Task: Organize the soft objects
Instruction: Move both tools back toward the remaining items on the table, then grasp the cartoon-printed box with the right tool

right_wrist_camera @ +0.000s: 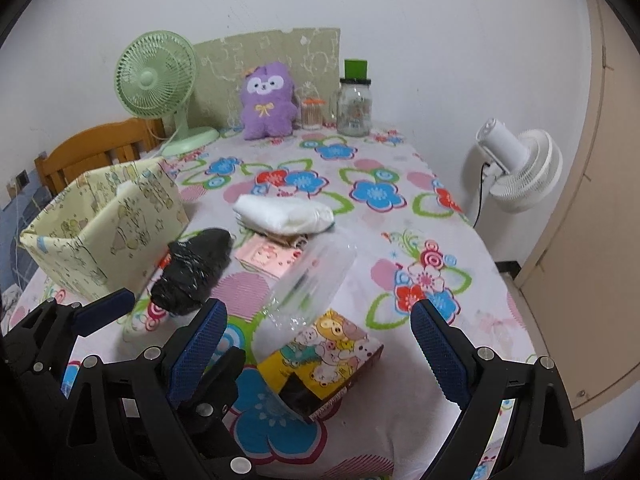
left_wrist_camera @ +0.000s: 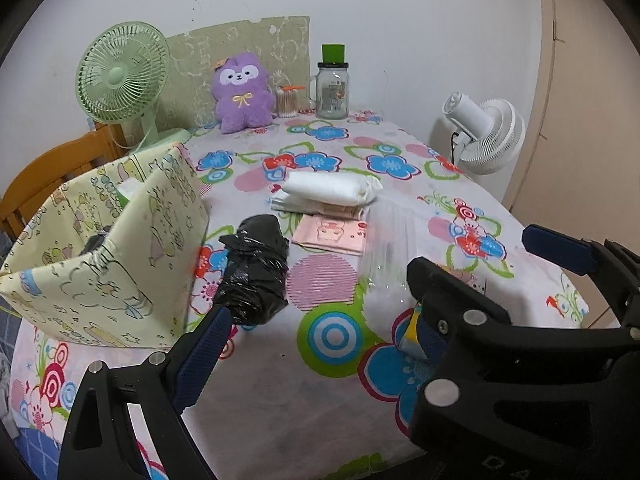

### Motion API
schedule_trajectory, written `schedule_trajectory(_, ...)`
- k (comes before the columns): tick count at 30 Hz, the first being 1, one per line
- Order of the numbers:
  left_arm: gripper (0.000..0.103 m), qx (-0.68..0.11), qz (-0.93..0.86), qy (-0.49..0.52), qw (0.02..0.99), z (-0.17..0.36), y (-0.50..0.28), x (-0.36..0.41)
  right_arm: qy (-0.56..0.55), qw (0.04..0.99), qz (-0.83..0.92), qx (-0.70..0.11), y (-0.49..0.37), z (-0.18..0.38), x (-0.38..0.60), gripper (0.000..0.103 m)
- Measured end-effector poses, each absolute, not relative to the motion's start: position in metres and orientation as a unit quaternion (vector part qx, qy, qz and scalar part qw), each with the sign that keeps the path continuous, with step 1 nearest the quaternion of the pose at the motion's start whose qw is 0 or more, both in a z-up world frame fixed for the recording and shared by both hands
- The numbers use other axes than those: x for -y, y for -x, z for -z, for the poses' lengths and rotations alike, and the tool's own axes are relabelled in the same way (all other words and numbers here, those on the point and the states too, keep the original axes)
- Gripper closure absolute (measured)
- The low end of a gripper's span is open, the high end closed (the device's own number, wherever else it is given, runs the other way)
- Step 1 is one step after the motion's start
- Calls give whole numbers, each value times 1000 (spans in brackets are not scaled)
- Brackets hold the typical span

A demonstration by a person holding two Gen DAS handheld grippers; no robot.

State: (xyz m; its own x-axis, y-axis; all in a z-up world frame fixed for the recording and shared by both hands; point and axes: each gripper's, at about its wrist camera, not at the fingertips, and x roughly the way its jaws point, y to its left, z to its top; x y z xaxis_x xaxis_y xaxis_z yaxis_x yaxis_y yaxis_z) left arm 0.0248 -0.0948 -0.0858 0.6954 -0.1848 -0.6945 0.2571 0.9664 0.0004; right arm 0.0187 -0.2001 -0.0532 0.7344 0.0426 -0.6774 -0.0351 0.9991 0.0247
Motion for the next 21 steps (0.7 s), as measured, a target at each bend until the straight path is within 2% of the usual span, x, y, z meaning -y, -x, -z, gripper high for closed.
schedule_trajectory(17,9,-378,136,-54,914,109,-25,100,-36,907,-19,-419,-35,93,207,8)
schedule_trajectory(21,9,-376,135,-64,914,110,-24,104,-42,902,-25,-429,-39,98,207,13)
